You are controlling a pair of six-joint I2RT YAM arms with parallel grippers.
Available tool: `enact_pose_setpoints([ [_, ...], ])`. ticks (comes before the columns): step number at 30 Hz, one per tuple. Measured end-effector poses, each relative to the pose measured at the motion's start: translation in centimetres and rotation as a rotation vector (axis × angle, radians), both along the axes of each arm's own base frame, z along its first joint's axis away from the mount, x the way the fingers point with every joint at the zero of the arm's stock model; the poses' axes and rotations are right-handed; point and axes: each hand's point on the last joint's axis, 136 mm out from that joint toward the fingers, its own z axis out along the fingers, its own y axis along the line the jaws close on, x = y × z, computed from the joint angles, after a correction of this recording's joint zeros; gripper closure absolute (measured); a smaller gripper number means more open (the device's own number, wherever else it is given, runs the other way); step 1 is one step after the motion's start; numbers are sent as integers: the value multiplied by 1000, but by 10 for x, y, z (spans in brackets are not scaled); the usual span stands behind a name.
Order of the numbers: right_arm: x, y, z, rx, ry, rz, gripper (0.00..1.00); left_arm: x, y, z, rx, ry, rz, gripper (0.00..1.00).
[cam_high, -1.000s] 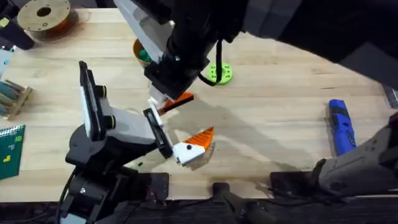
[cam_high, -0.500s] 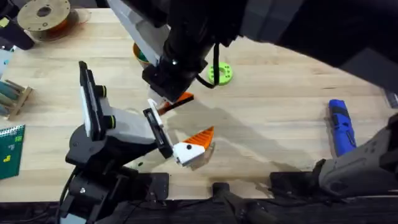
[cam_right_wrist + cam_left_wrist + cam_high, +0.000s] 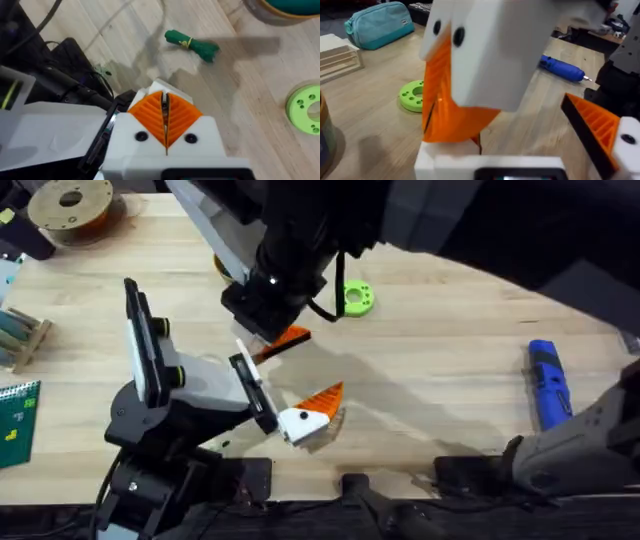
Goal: Pick up the gripper from the table and insert it into the empty holder that is missing its gripper. Then pick up a screw, insert it into the mounting hole, and use the screwdriver to tighten it. Finally, clean up the table by picking up the vegetable and placing it into the bucket.
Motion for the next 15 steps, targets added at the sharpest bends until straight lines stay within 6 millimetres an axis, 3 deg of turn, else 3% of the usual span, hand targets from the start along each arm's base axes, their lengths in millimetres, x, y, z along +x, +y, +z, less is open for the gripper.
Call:
enact_pose_setpoints([
  [15,-4,-7,1,-22,14,0,995,-5,-3,0,0,-4,-32,13],
])
